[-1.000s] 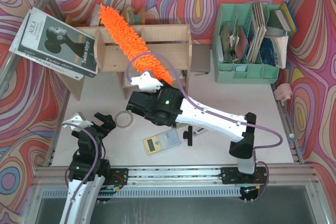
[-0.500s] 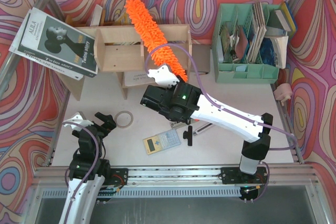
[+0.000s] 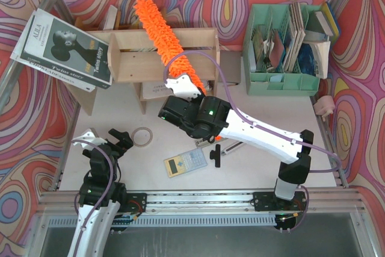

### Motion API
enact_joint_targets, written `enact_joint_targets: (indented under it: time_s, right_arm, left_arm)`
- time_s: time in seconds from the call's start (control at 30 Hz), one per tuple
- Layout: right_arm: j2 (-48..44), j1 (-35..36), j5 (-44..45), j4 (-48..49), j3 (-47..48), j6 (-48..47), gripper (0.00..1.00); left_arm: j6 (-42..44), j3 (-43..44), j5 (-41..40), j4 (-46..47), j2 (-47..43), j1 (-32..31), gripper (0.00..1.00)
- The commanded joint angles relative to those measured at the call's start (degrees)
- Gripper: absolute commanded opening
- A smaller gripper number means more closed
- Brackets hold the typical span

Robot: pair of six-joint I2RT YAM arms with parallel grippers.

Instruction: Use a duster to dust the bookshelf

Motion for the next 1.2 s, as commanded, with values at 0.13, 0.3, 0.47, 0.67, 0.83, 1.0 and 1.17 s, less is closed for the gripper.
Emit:
enact_joint_targets:
  time_s: [0.13,0.3,0.47,0.67,0.83,1.0,1.17]
  right_arm:
    - [-3.48,-2.74,4.14,-8.43,0.74,15.02,0.00]
    - [-8.63,-4.08,4.24,-10.21,-4.31,20.51,0.00]
    - [-8.46,-4.18,2.84,-9.11,-2.07,19.20,0.00]
    - [-0.90,-3.87,-0.74,-7.03,6.45,12.82,0.00]
    - [-0.84,-3.56,-5.37,1.70,5.87,6.10,0.00]
    - [-1.78,-3.51,-7.58,4.20,3.32,4.25,0.00]
    - [-3.59,-3.56,-7.04,4.39,-2.61,5.08,0.00]
  left_arm:
    - [1.20,-1.02,1.13,2.24,0.62,0.24,0.99]
    - [0.97,-1.27,1.31,2.25,-0.49,0.26,0.98]
    - [0.88,-1.47,1.52,2.72,-0.55,0.26,0.99]
    - [0.81,-1.11,1.57,2.69,0.47,0.26,0.98]
    - [0.93,-1.30,1.75,2.77,0.07,0.26,0.98]
    - [0.59,-0.34,2.13,3.54,2.76,0.26,0.98]
    - [-0.20,0.71,2.87,7.07,6.79,0.26,0.98]
